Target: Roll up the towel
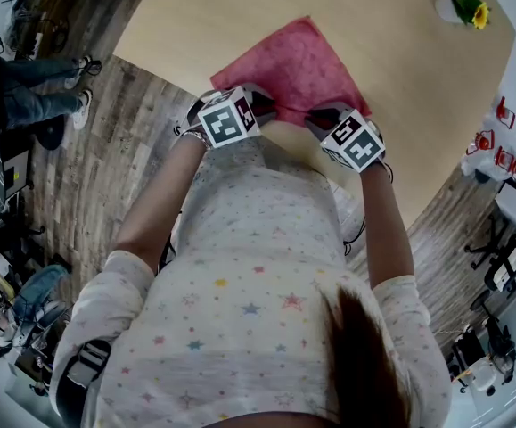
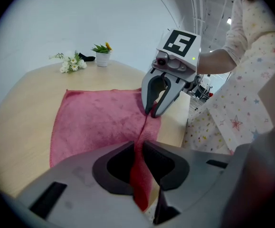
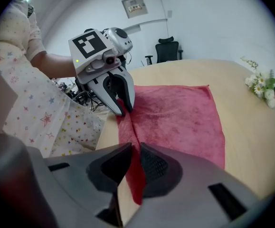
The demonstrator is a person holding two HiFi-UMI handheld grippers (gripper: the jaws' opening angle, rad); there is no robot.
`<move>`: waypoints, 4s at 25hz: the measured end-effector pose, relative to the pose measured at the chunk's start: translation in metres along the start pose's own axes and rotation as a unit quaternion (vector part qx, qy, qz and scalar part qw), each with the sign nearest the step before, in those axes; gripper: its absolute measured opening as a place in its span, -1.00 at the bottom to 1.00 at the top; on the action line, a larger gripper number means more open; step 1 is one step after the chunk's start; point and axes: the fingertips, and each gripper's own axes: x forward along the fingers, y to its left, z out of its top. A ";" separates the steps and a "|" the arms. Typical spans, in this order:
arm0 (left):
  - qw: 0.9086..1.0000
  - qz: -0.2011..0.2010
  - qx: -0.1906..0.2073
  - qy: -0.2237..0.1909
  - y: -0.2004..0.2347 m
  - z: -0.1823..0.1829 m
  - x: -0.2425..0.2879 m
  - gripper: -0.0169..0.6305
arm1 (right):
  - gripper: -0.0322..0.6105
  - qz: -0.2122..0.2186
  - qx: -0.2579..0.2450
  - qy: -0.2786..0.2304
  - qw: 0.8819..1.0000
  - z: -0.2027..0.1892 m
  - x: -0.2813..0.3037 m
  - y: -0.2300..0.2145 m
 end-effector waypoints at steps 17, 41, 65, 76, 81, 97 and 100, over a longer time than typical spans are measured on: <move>0.996 0.031 0.077 -0.033 -0.020 0.010 -0.011 -0.77 | -0.72 -0.009 0.027 0.009 1.000 -0.003 0.007 -0.004; 0.996 0.015 0.084 0.012 -0.020 -0.009 0.012 -0.68 | -0.44 -0.041 -0.107 0.024 0.993 -0.004 0.010 0.023; 0.998 -0.052 -0.016 0.023 0.012 0.007 -0.002 -0.81 | -0.64 0.025 0.016 0.009 1.000 0.003 -0.006 -0.014; 0.998 0.040 -0.028 -0.049 0.032 0.016 -0.023 -0.80 | -0.68 -0.025 0.024 0.004 0.999 -0.002 -0.003 -0.027; 0.995 0.045 0.009 -0.091 0.020 0.038 -0.042 -0.80 | -0.68 -0.027 0.030 0.004 0.999 0.000 -0.001 -0.028; 0.996 0.032 0.085 0.005 0.004 0.000 0.006 -0.71 | -0.61 -0.064 0.008 -0.018 0.998 0.011 -0.031 -0.024; 0.996 0.033 0.081 -0.002 0.004 0.000 0.005 -0.71 | -0.61 -0.045 -0.012 -0.042 0.998 0.022 -0.024 -0.006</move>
